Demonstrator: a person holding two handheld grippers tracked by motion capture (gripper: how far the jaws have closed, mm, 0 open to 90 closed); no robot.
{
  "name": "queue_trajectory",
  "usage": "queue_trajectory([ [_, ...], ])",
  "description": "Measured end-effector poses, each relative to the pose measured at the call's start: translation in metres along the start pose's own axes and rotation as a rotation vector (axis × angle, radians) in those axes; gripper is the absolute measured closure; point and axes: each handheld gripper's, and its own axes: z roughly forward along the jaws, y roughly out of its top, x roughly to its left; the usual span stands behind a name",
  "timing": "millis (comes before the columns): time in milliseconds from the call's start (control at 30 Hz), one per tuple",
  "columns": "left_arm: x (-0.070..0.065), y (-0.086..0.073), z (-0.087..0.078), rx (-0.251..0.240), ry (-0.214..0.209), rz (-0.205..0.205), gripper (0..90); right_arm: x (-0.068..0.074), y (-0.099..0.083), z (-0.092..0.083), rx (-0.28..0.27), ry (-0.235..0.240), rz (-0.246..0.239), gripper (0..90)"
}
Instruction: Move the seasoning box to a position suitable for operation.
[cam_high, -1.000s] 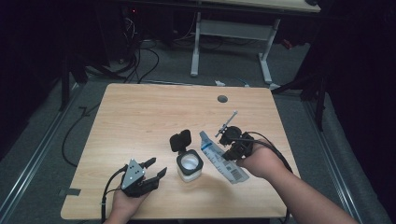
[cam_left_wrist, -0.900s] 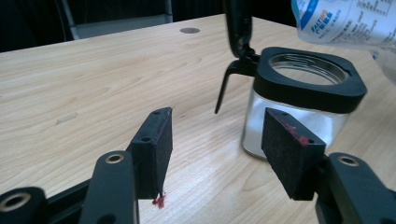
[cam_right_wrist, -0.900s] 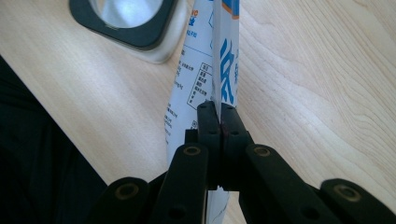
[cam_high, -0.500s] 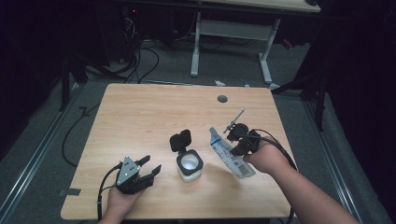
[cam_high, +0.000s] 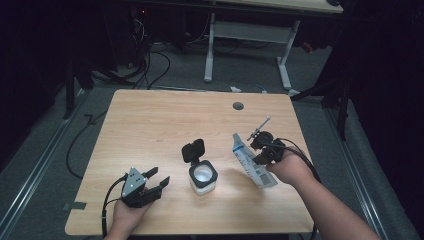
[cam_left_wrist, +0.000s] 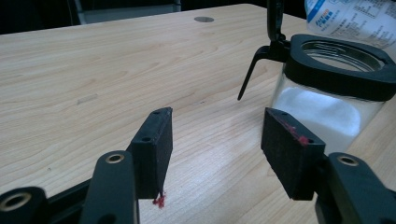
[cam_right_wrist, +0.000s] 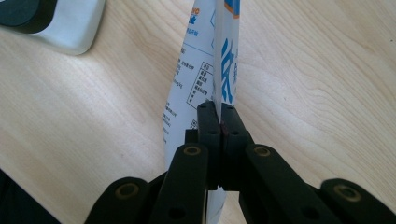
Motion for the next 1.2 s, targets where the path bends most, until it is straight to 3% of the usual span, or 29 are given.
queue_trajectory([
  [400,-0.002,-0.001,-0.002,-0.006,-0.001,-0.009,43.9,-0.015,-0.023,-0.004,-0.164,-0.045,0.063,89.7],
  [800,-0.003,-0.003,-0.002,-0.005,0.005,-0.016,44.0,-0.015,-0.044,0.005,-0.293,-0.044,0.11,89.7],
  [900,-0.002,-0.004,-0.003,-0.005,0.006,-0.019,44.0,-0.014,-0.049,0.007,-0.349,-0.026,0.13,89.7],
  [967,-0.001,-0.004,-0.003,-0.004,0.01,-0.019,44.0,-0.012,-0.05,0.008,-0.356,-0.045,0.12,89.7],
  [1200,0.002,-0.004,-0.004,-0.006,0.017,-0.026,44.0,-0.012,-0.057,0.009,-0.466,-0.043,0.158,89.7],
])
